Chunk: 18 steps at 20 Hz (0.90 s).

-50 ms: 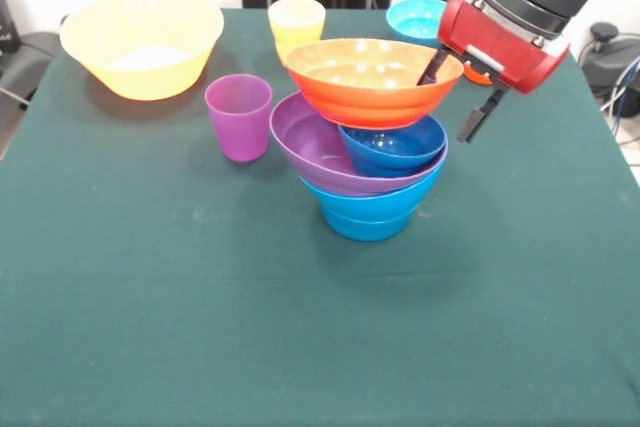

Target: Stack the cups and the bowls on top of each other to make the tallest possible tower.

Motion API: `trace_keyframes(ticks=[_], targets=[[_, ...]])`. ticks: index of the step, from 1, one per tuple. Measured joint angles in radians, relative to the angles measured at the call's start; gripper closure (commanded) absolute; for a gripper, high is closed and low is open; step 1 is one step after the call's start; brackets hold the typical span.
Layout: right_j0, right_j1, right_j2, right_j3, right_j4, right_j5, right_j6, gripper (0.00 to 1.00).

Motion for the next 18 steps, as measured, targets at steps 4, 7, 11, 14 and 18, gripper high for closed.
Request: trace_keyframes(ticks=[4, 7, 11, 14, 18], targets=[[0.000, 0.002, 0.000, 0.000, 0.006, 0.000, 0.000, 0.00], [0.000, 0.003, 0.000, 0.000, 0.006, 0.000, 0.000, 0.00], [0.000, 0.004, 0.000, 0.000, 0.008, 0.000, 0.000, 0.00], [0.000, 0.004, 0.000, 0.000, 0.008, 0.000, 0.000, 0.00], [0.000, 0.004, 0.000, 0.000, 0.012, 0.000, 0.000, 0.00]])
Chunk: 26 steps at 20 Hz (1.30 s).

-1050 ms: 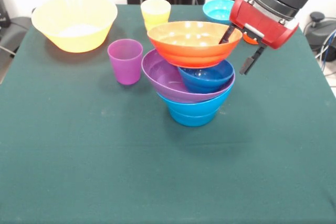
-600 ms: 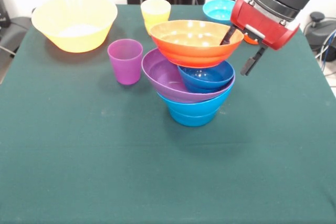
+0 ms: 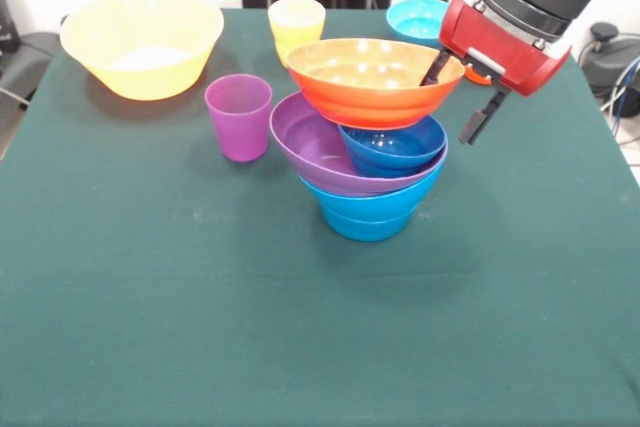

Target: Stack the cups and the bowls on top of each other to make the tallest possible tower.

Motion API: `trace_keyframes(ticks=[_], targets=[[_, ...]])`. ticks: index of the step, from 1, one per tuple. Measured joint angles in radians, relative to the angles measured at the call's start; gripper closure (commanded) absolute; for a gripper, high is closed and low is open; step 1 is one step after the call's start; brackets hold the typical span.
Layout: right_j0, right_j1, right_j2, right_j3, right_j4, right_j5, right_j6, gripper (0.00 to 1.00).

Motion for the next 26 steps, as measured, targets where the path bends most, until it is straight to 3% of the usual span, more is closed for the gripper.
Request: trace_keyframes(ticks=[26], targets=[[0.000, -0.048, -0.001, -0.040, 0.043, 0.000, 0.000, 0.00]])
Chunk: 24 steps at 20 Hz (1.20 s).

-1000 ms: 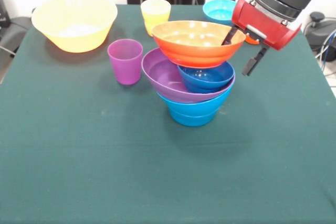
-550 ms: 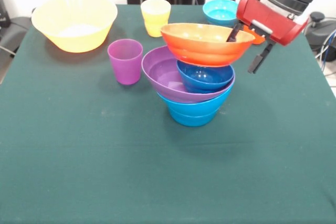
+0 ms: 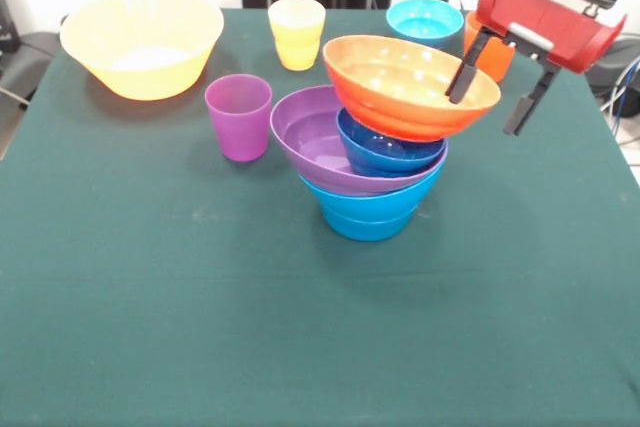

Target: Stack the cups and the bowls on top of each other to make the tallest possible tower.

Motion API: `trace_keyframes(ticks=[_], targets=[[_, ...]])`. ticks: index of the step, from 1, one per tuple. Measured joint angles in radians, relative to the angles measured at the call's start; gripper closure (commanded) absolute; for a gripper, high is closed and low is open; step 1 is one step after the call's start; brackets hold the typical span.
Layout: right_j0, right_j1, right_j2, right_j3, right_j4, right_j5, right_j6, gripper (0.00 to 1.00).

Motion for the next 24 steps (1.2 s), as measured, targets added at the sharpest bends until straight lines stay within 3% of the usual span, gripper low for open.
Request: trace_keyframes(ticks=[24], targets=[[-0.002, 0.001, 0.000, -0.026, 0.001, -0.018, 0.000, 0.00]])
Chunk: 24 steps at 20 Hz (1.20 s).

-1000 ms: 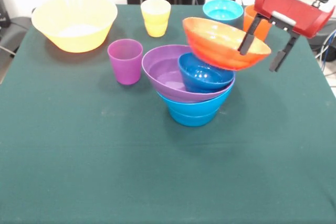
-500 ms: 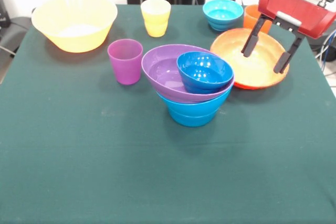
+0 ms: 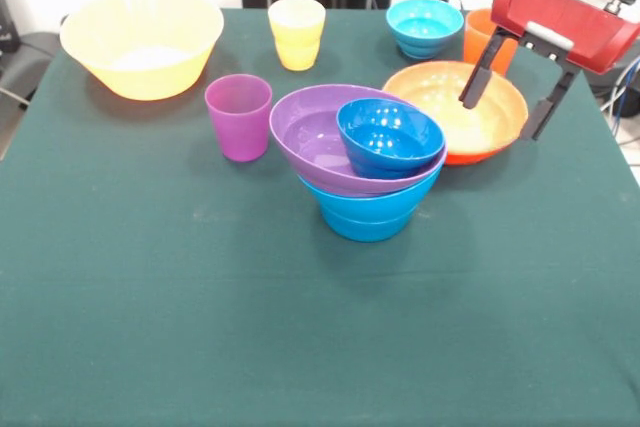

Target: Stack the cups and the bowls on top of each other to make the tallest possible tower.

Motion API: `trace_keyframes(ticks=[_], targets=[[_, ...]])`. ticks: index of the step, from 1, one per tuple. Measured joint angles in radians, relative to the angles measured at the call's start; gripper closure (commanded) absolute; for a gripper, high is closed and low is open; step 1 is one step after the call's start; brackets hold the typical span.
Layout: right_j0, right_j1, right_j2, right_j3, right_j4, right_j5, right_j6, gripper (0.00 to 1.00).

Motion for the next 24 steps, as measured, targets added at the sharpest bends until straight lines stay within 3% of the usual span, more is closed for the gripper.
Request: trace_keyframes(ticks=[24], targets=[[0.002, -0.043, 0.074, 0.099, 0.047, 0.000, 0.000, 0.00]])
